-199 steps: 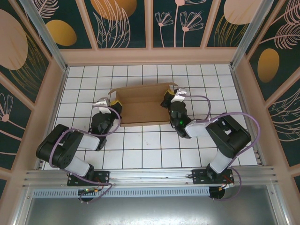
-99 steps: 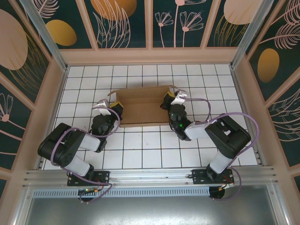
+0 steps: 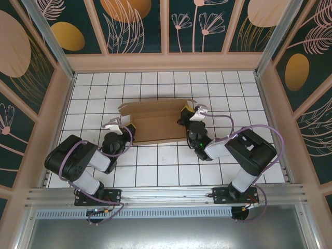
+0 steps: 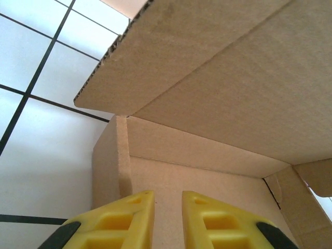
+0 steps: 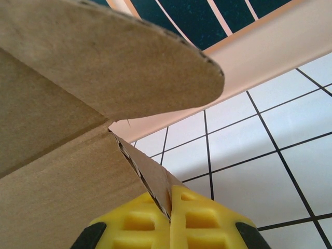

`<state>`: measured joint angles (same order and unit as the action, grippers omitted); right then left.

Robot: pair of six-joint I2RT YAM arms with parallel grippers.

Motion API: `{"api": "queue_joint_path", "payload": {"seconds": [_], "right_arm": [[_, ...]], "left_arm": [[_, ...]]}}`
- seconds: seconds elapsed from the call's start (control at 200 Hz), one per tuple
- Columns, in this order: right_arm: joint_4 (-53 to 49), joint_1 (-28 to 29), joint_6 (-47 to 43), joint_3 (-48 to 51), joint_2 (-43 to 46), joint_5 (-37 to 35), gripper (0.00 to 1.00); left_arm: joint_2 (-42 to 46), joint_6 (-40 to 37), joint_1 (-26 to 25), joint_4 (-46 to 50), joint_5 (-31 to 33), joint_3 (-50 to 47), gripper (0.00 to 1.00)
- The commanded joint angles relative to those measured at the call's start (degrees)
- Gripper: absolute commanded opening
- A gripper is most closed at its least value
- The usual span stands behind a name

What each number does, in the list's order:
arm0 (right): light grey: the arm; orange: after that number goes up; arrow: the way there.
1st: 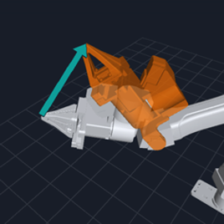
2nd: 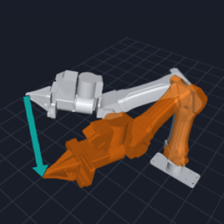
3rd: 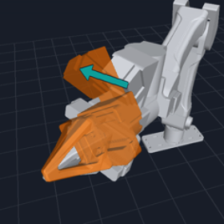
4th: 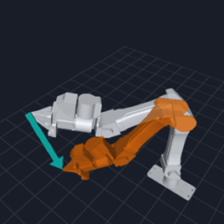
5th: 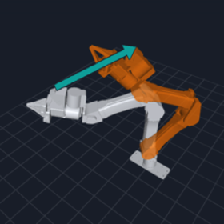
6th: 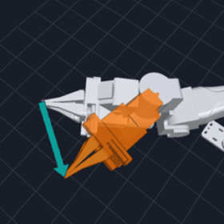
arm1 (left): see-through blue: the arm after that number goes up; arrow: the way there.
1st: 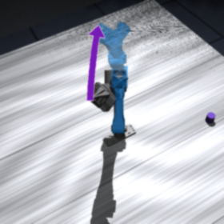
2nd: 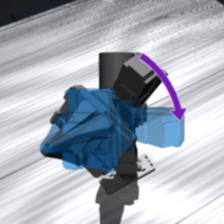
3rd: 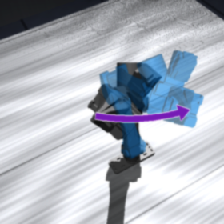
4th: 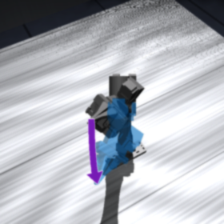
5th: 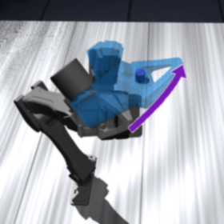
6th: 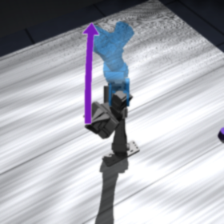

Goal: Fold the paper box

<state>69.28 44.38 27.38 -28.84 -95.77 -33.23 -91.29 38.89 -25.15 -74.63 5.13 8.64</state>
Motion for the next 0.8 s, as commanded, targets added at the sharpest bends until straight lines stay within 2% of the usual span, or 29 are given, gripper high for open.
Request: {"api": "queue_joint_path", "payload": {"seconds": [0.0, 0.085, 0.18, 0.39, 0.455, 0.56, 0.741, 0.796], "right_arm": [[-12.02, 1.08, -1.22, 2.84, -1.39, -0.95, 0.0], [-14.79, 0.72, -6.13, 1.21, 0.4, -0.95, 0.0], [-19.95, -0.46, -9.69, -1.45, 2.14, -1.86, 0.0], [-23.62, -4.47, -14.98, -5.11, 5.74, -1.05, 0.0], [-24.08, -5.88, -16.35, -6.49, 6.16, -0.72, 0.0], [-22.25, -10.02, -21.09, -7.18, 7.24, 7.43, 0.0], [-25.07, -17.43, -25.01, -10.93, 6.82, 16.23, 0.0], [-24.4, -18.84, -26.15, -11.08, 6.85, 19.54, 0.0]], "left_arm": [[4.49, -0.97, -0.25, 0.79, 2.12, -0.98, 0.28], [11.96, -4.15, -0.25, 5.28, 4.37, -1.53, 0.41], [19.71, -9.12, -0.26, 16.49, 5.92, 1.45, 0.5], [25.5, -21.79, 0.51, 23.84, 4.81, 5.88, 0.53], [25.07, -23.29, 3.33, 24.67, 1.08, 7.1, 0.52], [23.1, -23.05, 8.56, 23.37, -7.54, 8.94, 0.53], [17.82, -31.64, 10.06, 27.86, -14.94, 15.87, 0.58], [15.03, -33.09, 10.72, 30.12, -18.93, 18.58, 0.58]]}}
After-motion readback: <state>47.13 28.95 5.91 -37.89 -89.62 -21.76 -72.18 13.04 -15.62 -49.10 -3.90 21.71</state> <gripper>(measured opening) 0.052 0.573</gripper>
